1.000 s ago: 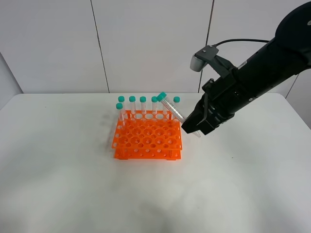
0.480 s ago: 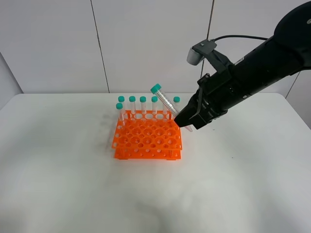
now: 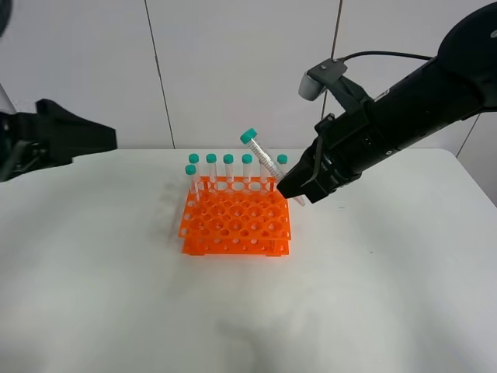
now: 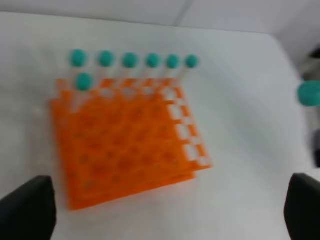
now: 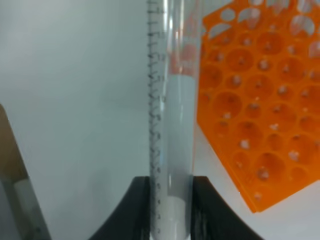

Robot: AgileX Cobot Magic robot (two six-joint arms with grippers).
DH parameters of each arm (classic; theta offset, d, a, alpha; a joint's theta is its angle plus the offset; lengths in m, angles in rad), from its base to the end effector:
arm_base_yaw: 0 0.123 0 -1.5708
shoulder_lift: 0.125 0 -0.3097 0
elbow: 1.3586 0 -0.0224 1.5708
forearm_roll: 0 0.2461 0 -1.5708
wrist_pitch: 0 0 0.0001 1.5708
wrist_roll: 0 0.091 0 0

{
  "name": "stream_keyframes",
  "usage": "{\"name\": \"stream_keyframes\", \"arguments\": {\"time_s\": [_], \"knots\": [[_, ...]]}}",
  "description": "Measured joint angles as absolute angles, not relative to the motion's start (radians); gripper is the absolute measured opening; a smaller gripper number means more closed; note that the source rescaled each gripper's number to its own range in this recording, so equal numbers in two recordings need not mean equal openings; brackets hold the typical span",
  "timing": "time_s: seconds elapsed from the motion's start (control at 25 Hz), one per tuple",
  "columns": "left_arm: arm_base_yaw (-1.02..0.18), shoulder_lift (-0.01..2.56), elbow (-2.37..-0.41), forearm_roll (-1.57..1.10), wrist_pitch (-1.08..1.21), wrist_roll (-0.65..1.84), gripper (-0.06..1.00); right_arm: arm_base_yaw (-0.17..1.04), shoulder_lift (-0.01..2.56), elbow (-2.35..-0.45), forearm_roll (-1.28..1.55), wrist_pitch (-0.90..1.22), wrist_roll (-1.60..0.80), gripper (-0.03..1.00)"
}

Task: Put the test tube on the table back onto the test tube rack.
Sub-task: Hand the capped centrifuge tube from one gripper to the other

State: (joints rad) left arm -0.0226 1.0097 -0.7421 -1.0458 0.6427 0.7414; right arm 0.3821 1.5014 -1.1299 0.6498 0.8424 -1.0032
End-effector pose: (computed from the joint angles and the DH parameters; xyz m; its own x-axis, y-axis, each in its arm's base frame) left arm 0.1809 -0.0514 0.3416 -0.5966 -0.1590 -0.7867 0.3511 0.8297 -0.4339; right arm 0.2655 0.1510 0.3158 -0.3946 -0.6488 -0.6506 -0.8783 0.4744 0.0597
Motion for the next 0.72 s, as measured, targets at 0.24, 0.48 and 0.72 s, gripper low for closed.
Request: {"name": "stream_keyframes", "arguments": {"time_s": [0.24,0.48,0.72], "knots": [[-0.144,1.272,-0.742,-1.565,0.644,1.107,1.00,0.382,1.501,-1.130,0.658,0.840,-1.003,0.02],[-0.278,1.444,-0.793,-1.716,0.645,1.258,1.00,0.382,1.502,-1.130,0.659,0.840,-1.002,0.02],[-0.358,1.544,-0.919,-1.726,0.658,1.226,1.00,0.382,1.530,-1.130,0.659,0.838,-0.994,0.02]]}}
